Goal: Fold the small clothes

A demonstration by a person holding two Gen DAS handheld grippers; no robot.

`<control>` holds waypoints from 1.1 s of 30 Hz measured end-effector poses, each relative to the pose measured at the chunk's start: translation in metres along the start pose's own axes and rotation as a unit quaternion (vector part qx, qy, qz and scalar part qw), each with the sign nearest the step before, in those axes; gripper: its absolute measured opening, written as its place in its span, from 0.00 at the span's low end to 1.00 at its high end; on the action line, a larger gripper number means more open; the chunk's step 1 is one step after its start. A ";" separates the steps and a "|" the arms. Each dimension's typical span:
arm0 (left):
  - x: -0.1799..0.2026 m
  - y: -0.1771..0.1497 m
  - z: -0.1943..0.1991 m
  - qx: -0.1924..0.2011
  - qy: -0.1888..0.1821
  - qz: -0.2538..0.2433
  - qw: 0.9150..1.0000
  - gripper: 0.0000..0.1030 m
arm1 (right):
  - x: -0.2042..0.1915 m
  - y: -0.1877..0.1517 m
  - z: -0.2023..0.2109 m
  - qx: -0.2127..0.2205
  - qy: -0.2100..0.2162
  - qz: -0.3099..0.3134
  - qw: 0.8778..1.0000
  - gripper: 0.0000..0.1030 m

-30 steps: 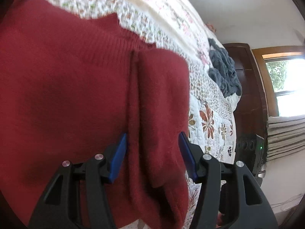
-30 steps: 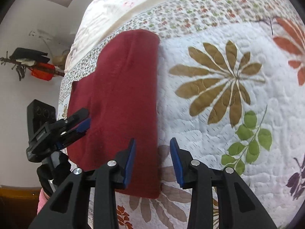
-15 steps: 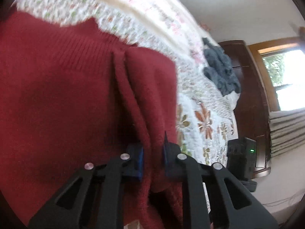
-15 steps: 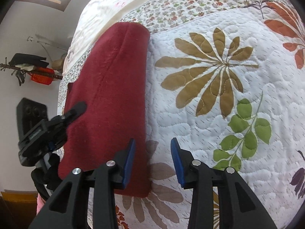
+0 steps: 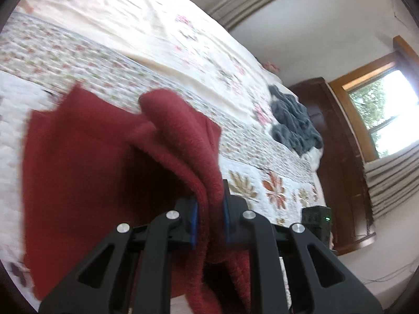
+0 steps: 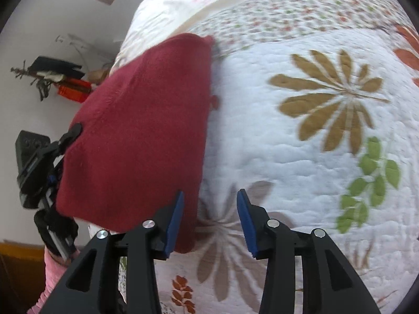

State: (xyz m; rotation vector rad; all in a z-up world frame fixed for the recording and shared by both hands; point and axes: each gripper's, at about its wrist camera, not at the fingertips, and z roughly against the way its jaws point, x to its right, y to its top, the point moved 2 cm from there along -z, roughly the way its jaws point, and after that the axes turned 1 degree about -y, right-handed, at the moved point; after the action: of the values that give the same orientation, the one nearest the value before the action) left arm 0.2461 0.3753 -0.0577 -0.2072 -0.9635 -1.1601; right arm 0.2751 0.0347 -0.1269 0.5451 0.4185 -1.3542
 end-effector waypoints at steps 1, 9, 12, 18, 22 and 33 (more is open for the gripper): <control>-0.007 0.001 0.008 0.002 0.003 0.003 1.000 0.12 | -0.007 -0.001 -0.003 -0.001 0.002 0.006 1.000 0.43; -0.078 0.004 0.062 0.030 0.012 0.055 0.998 0.12 | -0.057 -0.005 -0.038 -0.028 0.034 0.040 0.998 0.48; -0.108 0.000 0.069 0.025 0.024 0.070 0.997 0.12 | -0.069 -0.006 -0.054 -0.040 0.042 0.045 0.997 0.52; -0.149 -0.011 0.056 0.012 0.032 0.092 0.995 0.13 | -0.076 -0.012 -0.085 -0.069 0.036 0.041 0.996 0.53; -0.169 -0.021 0.044 0.001 0.031 0.107 0.994 0.14 | -0.073 -0.014 -0.100 -0.079 0.014 0.040 0.996 0.53; -0.128 -0.042 0.103 0.013 0.053 0.057 0.997 0.36 | -0.083 -0.020 -0.091 -0.067 -0.006 0.058 0.996 0.55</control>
State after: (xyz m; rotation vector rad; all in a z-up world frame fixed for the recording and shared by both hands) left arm 0.1472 0.5049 -0.1033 -0.1750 -0.8625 -1.0438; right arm 0.2436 0.1526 -0.1547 0.4429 0.4579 -1.2073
